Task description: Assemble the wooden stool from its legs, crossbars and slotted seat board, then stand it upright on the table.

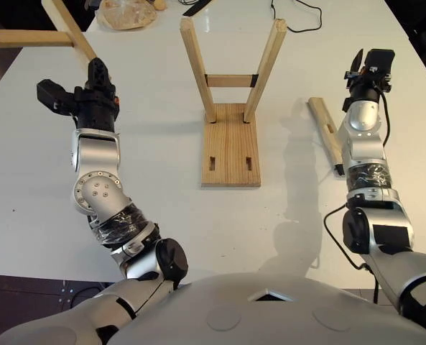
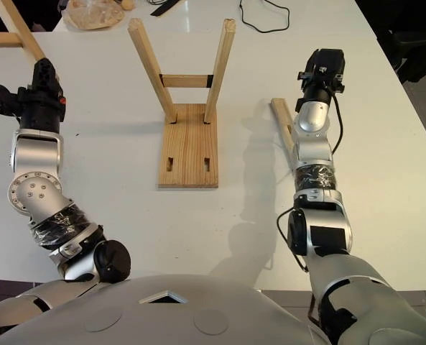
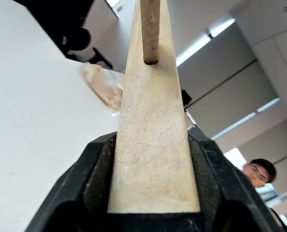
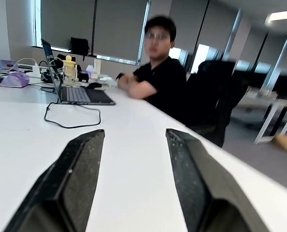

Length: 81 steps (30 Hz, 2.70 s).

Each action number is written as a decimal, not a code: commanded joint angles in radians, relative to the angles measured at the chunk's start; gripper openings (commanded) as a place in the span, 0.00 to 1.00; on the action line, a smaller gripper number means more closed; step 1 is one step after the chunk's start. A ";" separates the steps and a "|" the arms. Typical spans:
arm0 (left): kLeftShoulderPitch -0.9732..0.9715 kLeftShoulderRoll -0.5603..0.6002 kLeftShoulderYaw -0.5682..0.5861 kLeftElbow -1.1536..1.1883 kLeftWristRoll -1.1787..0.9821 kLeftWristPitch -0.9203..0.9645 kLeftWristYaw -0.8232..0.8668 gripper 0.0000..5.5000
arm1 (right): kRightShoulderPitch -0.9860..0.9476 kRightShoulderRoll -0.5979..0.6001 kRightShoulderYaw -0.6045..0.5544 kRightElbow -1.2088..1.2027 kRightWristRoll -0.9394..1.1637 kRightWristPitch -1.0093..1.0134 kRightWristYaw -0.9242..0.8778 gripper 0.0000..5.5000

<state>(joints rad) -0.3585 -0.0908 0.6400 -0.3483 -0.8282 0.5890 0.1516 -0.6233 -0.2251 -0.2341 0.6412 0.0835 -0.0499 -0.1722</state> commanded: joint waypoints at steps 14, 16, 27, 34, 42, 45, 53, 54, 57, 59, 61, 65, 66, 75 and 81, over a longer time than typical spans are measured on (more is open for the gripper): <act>0.190 0.455 -0.350 -0.361 -0.367 0.186 -0.747 0.37 | 0.085 -0.240 -0.002 -0.785 1.087 0.913 1.038 0.62; 0.187 0.501 -0.381 -0.342 -0.335 0.170 -0.805 0.37 | 0.060 -0.269 -0.006 -0.773 1.138 0.966 1.073 0.68; 0.238 0.617 -0.450 -0.302 -0.260 0.115 -0.956 0.37 | 0.028 -0.301 -0.020 -0.791 1.295 1.098 1.073 0.68; 0.257 0.625 -0.481 -0.295 -0.233 0.084 -0.971 0.37 | 0.038 -0.303 -0.020 -0.831 1.312 1.082 1.076 0.68; 0.252 0.626 -0.515 -0.291 -0.216 0.068 -0.975 0.37 | 0.049 -0.301 0.016 -0.859 1.263 1.063 1.102 0.64; 0.257 0.629 -0.527 -0.297 -0.213 0.060 -0.975 0.37 | 0.058 -0.306 0.034 -0.861 1.235 1.059 1.114 0.56; 0.270 0.652 -0.527 -0.294 -0.208 0.056 -0.982 0.37 | 0.063 -0.300 0.021 -0.859 1.251 1.056 1.106 0.38; 0.272 0.654 -0.525 -0.292 -0.207 0.056 -0.981 0.37 | 0.063 -0.299 0.020 -0.860 1.251 1.055 1.106 0.38; 0.267 0.657 -0.521 -0.280 -0.200 0.055 -0.973 0.37 | 0.065 -0.299 0.022 -0.863 1.249 1.053 1.108 0.38; 0.253 0.653 -0.519 -0.262 -0.185 0.055 -0.947 0.37 | 0.069 -0.300 0.024 -0.868 1.247 1.052 1.111 0.38; 0.240 0.651 -0.522 -0.243 -0.195 0.074 -0.926 0.42 | 0.071 -0.299 0.026 -0.871 1.245 1.051 1.112 0.38; 0.231 0.650 -0.532 -0.206 -0.178 0.096 -0.890 0.53 | 0.070 -0.287 0.027 -0.861 1.229 1.029 1.095 0.38; 0.235 0.648 -0.534 -0.194 -0.164 0.091 -0.884 0.55 | 0.067 -0.282 0.022 -0.851 1.224 1.022 1.085 0.38; 0.418 0.721 -0.602 -0.080 0.091 -0.022 -0.959 0.64 | 0.086 -0.310 0.099 -0.789 0.967 0.853 1.108 0.37; 0.465 0.601 -0.526 0.046 0.154 -0.106 -0.831 0.64 | 0.094 -0.333 0.188 -0.689 0.694 0.650 1.182 0.37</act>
<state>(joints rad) 0.1262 0.5628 0.0774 -0.3106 -0.6786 0.5147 -0.7419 -0.5397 -0.5251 -0.0942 -0.0557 0.8752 0.6863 0.9546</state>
